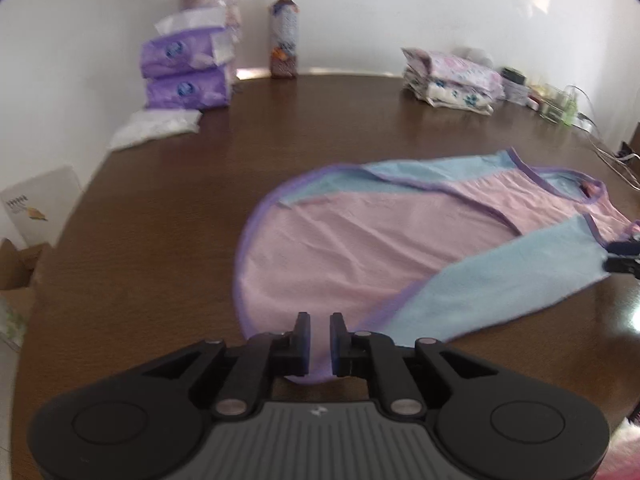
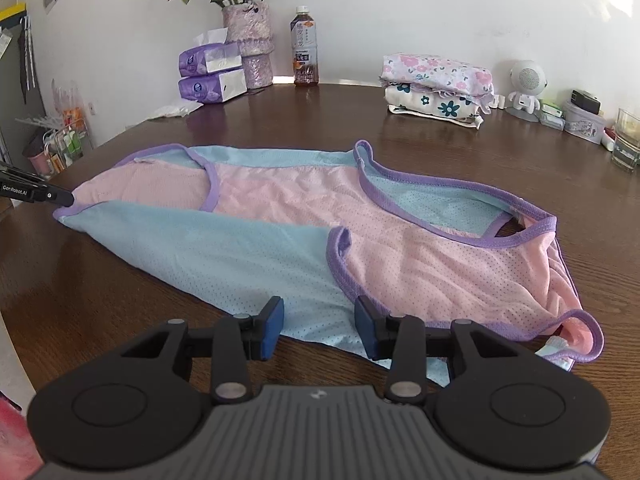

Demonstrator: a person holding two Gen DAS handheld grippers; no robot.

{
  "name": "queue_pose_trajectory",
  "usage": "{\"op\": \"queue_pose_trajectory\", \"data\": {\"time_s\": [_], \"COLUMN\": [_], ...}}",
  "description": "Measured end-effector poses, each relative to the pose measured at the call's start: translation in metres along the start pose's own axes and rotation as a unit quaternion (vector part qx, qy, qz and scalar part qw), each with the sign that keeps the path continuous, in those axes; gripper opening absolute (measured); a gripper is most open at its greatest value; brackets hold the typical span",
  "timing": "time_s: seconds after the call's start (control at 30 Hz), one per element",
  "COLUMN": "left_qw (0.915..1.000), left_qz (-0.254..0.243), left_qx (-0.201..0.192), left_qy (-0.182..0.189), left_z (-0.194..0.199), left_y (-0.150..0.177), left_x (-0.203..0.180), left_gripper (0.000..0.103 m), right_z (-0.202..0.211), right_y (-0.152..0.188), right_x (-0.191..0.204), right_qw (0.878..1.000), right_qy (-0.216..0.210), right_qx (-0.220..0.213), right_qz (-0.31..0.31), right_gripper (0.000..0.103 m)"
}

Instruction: Fold clothes

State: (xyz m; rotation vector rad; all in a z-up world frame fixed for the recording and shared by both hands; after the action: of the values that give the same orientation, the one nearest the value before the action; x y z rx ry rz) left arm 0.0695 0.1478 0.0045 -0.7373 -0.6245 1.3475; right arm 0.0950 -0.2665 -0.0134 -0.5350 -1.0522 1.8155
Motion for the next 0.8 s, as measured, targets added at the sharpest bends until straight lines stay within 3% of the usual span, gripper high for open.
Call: {"op": "queue_pose_trajectory", "data": {"time_s": [0.23,0.37,0.47,0.63,0.8], "left_qw": [0.9958,0.9892,0.9860,0.9878,0.9896], "left_qz": [0.009,-0.012,-0.038,-0.074,-0.024], "left_qx": [-0.042,-0.049,-0.038,-0.026,-0.025], "left_qy": [0.080,0.138,0.158,0.135,0.139], "left_z": [0.007,-0.011,-0.028,-0.040,-0.032], "left_y": [-0.006,-0.009,-0.010,-0.001,0.009], "left_x": [-0.037,-0.084,-0.117,-0.135,-0.106], "left_gripper": [0.010,0.011,0.014,0.016,0.018], "right_z": [0.005,-0.015,-0.031,-0.040,-0.030], "right_y": [-0.019,-0.023,-0.022,-0.012,-0.007], "right_x": [0.013,0.038,0.059,0.070,0.051], "right_qw": [0.998,0.997,0.997,0.998,0.999], "right_qy": [-0.022,-0.054,-0.077,-0.067,-0.033], "right_qx": [-0.051,-0.041,-0.029,-0.009,-0.014], "right_qz": [-0.023,-0.023,-0.015,0.012,0.012], "right_gripper": [0.040,0.040,0.040,0.040,0.039]}}
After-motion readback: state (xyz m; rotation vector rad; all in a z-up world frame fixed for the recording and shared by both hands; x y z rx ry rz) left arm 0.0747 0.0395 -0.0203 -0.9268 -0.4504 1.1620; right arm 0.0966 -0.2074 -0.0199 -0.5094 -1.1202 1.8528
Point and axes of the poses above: each gripper's, at about its wrist camera, not at the fingertips, and z roughly against the way its jaws point, x to its left, y to its underside, the point moved 4 cm from there along -z, roughly the way its jaws point, and after that the axes turned 7 degrees about -x, right-handed, at the moved point
